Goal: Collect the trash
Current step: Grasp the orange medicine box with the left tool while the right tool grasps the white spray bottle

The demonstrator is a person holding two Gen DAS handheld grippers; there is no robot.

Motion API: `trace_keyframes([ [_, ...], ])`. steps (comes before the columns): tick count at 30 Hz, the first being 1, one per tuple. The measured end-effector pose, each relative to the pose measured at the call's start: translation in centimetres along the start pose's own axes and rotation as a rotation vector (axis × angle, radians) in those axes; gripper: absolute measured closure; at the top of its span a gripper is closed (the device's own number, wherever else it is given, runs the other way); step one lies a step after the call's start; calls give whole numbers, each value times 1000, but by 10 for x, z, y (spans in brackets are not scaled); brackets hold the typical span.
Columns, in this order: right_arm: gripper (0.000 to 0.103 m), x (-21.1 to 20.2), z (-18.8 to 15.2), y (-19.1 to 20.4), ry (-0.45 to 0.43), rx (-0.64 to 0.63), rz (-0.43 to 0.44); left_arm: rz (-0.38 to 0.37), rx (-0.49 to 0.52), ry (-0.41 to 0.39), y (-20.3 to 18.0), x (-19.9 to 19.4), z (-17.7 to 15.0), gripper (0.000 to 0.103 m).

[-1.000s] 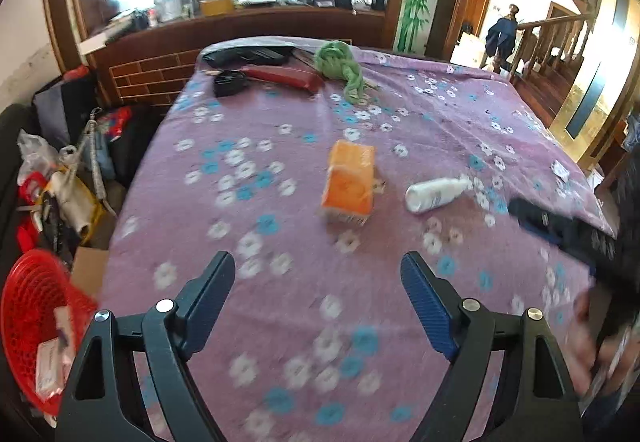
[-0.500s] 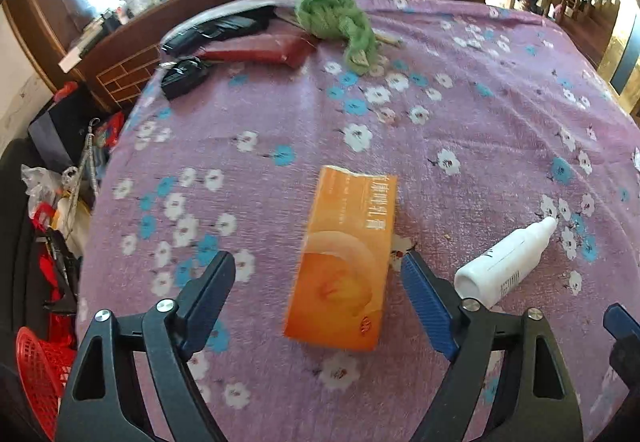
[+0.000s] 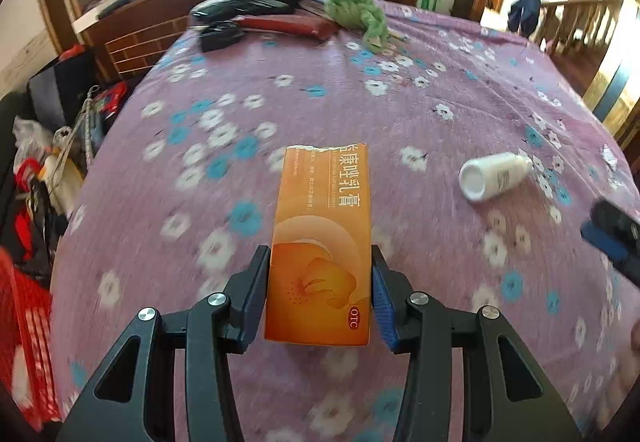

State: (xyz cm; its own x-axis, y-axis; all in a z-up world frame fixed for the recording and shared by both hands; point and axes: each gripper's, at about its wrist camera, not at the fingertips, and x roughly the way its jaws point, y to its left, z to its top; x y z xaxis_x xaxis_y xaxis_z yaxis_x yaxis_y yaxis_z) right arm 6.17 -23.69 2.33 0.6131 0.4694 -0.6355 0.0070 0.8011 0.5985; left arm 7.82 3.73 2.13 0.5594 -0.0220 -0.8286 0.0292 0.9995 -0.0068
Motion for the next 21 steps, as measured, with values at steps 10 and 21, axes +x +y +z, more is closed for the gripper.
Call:
trace_keyframes([
  [10, 46, 22, 4, 22, 125, 125, -15, -2, -89, -136, 34, -10, -7, 58],
  [21, 59, 87, 36, 56, 149, 198, -269, 30, -87, -165, 37, -15, -12, 57],
])
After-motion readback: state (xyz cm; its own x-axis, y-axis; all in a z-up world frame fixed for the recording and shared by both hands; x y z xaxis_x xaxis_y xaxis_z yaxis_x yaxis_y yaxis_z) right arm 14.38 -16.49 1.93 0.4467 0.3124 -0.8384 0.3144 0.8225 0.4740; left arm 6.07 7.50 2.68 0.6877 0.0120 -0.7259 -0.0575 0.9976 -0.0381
